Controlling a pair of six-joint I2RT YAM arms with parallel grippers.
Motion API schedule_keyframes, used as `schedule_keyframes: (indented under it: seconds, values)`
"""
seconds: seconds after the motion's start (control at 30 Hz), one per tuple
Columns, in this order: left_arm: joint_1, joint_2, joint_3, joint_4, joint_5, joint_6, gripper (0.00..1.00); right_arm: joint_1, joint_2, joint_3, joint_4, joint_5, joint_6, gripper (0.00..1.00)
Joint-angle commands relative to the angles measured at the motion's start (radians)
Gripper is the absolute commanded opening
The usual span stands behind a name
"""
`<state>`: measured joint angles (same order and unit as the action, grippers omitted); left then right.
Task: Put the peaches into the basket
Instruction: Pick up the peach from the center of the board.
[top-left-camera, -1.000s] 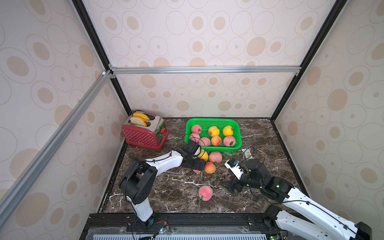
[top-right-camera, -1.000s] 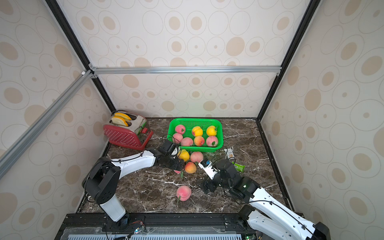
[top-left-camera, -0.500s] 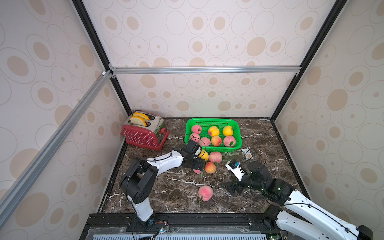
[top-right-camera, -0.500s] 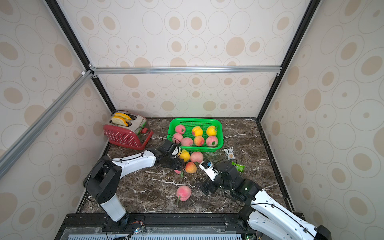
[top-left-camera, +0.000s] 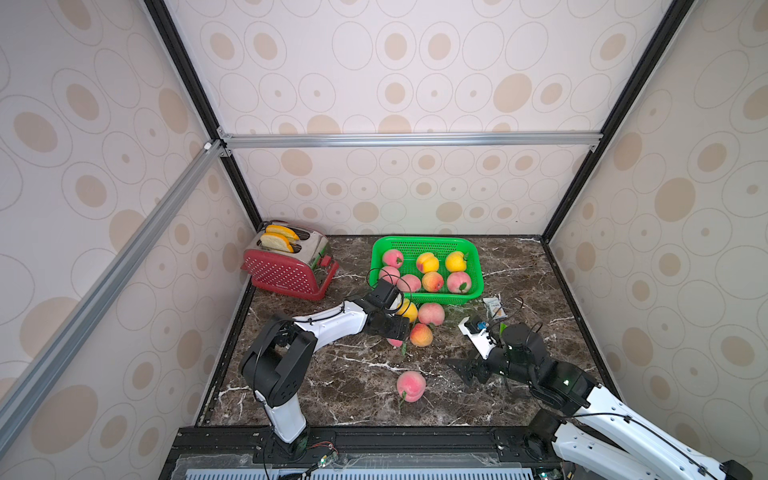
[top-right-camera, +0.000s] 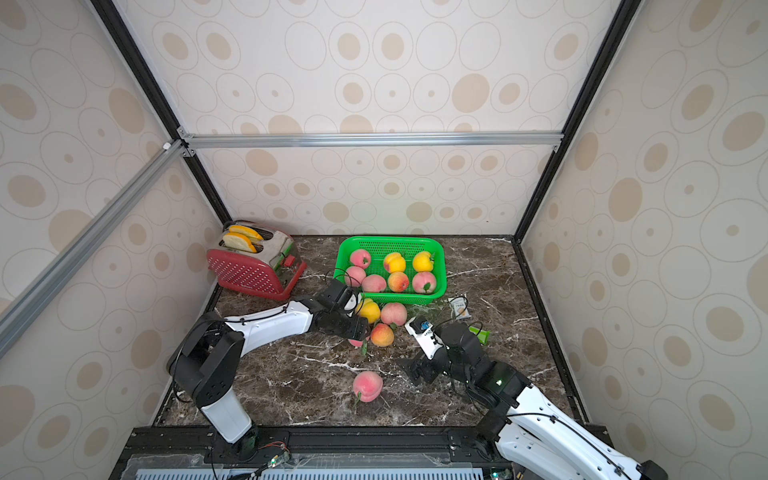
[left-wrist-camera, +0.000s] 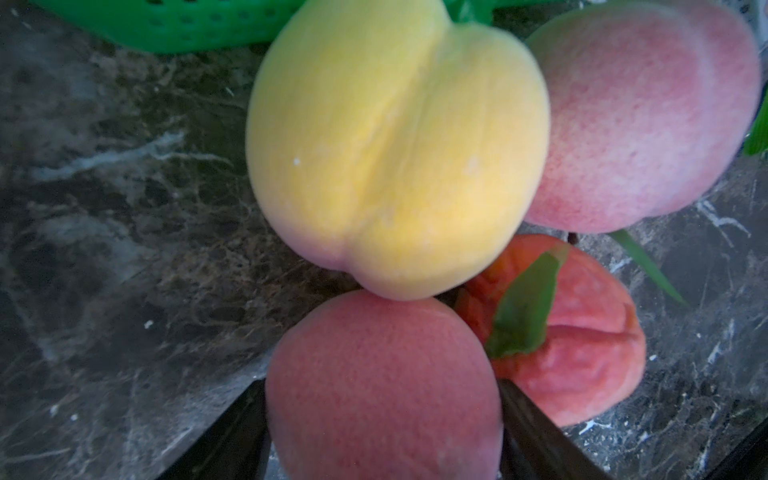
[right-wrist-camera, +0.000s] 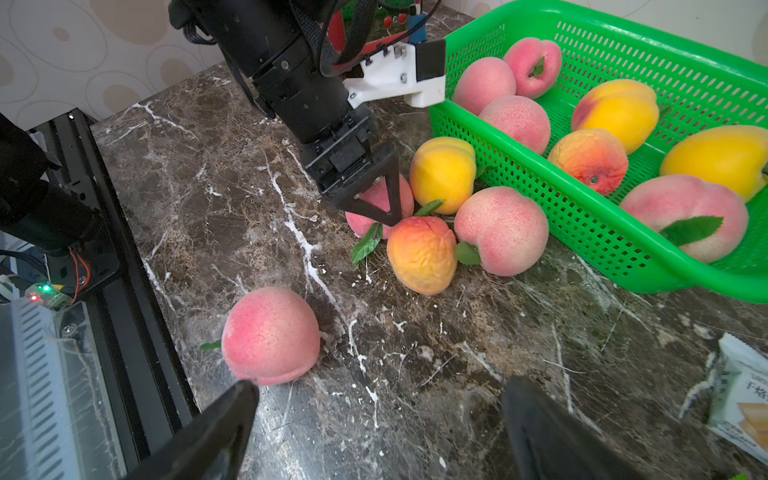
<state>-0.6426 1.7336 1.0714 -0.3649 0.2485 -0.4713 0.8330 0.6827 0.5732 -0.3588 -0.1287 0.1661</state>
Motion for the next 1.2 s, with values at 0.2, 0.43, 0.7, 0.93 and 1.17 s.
schedule_keyframes:
  seconds: [0.2, 0.43, 0.7, 0.93, 1.17]
  values:
    - [-0.007, -0.058, -0.006, -0.084, -0.029, 0.015, 0.73, 0.005, -0.015, 0.026, 0.007, 0.024, 0.016, 0.97]
    - [-0.007, -0.135, 0.010, -0.139, -0.046, 0.016, 0.73, 0.005, -0.046, 0.028, -0.008, 0.035, 0.020, 0.97]
    - [-0.006, -0.184, 0.130, -0.242, -0.083, 0.058, 0.73, 0.003, -0.074, 0.046, -0.020, 0.064, 0.012, 0.98]
    - [-0.007, -0.096, 0.353, -0.348, -0.116, 0.126, 0.74, 0.001, 0.002, 0.107, 0.004, 0.194, 0.029, 0.99]
    - [0.015, 0.031, 0.582, -0.380, -0.126, 0.160, 0.74, 0.000, 0.041, 0.142, 0.041, 0.166, 0.028, 0.99]
